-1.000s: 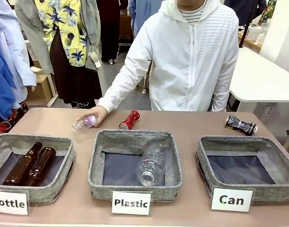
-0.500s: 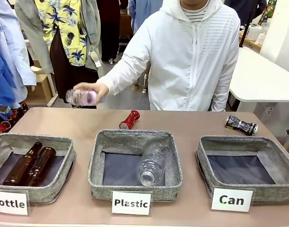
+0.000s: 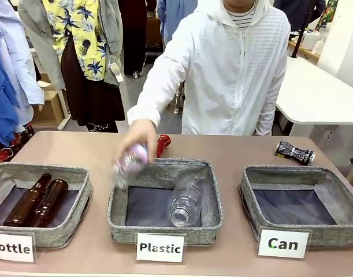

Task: Sort the can waste into the basket.
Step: Pick up the can waste from the table and place it in the right Fabric basket.

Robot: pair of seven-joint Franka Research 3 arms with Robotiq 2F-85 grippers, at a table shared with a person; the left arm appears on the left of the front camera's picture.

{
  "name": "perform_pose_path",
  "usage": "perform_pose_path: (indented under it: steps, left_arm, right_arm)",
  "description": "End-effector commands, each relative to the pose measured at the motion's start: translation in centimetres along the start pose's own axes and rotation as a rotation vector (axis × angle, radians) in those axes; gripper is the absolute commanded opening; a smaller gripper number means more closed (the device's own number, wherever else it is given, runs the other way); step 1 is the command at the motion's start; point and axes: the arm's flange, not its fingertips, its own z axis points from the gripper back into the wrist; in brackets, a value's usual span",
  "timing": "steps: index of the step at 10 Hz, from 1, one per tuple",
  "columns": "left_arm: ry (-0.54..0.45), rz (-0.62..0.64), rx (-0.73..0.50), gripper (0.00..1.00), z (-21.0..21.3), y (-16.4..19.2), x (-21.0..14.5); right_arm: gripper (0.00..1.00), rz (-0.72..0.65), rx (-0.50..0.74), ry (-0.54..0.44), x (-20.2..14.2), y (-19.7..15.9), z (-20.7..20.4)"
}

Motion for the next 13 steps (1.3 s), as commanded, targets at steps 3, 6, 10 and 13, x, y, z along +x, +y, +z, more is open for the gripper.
perform_pose_path:
  steps: [3, 6, 10, 13]
  left_arm:
    - [-0.026, -0.044, -0.065, 1.0, -1.8, 3.1, -1.3]
    - [0.126, -0.041, 0.09, 1.0, -7.1, -0.4, 3.3]
    - [0.453, 0.049, 0.36, 1.0, -20.3, -3.2, 11.0]
    - [0.476, 0.094, 0.446, 1.0, -23.0, -3.0, 12.8]
  right_arm:
    - [1.0, 0.026, 0.023, -0.025, 0.3, 0.0, -0.1]
    - [1.0, 0.026, 0.023, -0.025, 0.3, 0.0, -0.1]
    - [1.0, 0.026, 0.023, -0.025, 0.3, 0.0, -0.1]
    - [1.0, 0.026, 0.023, -0.025, 0.3, 0.0, -0.1]
